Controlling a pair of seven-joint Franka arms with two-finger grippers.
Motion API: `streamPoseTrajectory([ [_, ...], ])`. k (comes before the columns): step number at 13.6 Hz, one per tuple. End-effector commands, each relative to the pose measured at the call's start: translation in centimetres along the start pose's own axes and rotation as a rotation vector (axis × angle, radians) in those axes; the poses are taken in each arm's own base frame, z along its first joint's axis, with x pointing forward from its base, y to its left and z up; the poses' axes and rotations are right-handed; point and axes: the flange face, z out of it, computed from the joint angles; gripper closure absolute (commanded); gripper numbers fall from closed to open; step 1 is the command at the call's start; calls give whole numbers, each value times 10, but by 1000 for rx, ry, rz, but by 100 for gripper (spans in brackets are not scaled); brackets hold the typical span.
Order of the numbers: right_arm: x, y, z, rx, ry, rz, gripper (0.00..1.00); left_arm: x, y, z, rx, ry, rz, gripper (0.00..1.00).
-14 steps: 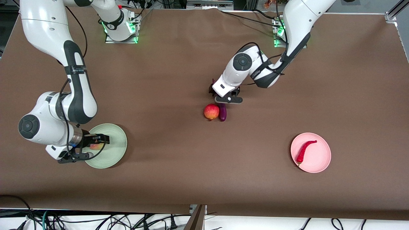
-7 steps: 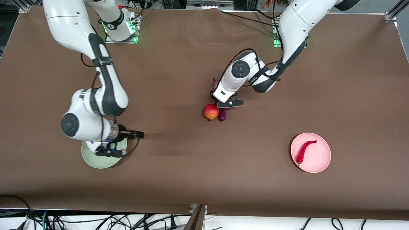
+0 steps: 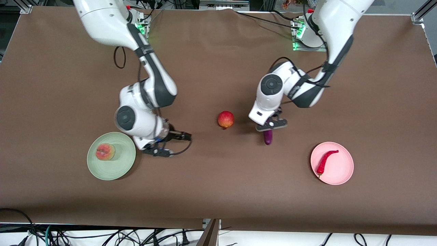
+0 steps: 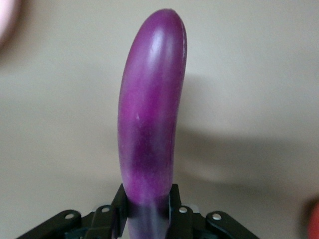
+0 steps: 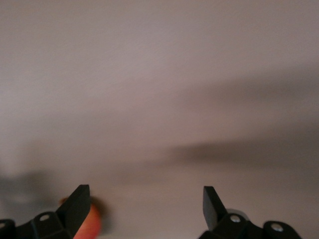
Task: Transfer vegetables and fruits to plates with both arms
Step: 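Grasp and lift the eggplant with the left gripper while the right gripper reaches the pomegranate, then carry the eggplant to the pink plate while the right gripper grasps the pomegranate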
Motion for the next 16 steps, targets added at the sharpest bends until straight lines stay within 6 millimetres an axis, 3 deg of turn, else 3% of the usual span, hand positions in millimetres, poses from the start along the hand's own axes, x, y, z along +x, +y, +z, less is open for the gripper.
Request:
streamPoseTrajectory([
  [1, -49, -58, 36, 27, 40, 60, 0, 39, -24, -41, 54, 35, 112, 99],
  [2, -69, -77, 51, 32, 59, 60, 0, 57, -42, -44, 55, 35, 155, 99],
  [4, -96, -98, 75, 38, 73, 32, 0, 99, -103, -32, 68, 28, 291, 96],
  [7, -111, -106, 94, 40, 85, 6, 0, 162, -163, -33, 103, 72, 498, 96],
  [8, -115, -108, 100, 35, 92, -8, 0, 172, -179, -24, 141, 70, 555, 96],
  [9, -114, -105, 107, 18, 97, -20, 0, 176, -191, -20, 163, 65, 603, 91],
  [13, -120, -107, 121, 12, 118, -48, 0, 183, -211, 9, 190, 26, 648, 90],
  [16, -129, -112, 128, 14, 121, -63, 0, 186, -205, 28, 175, 50, 662, 90],
])
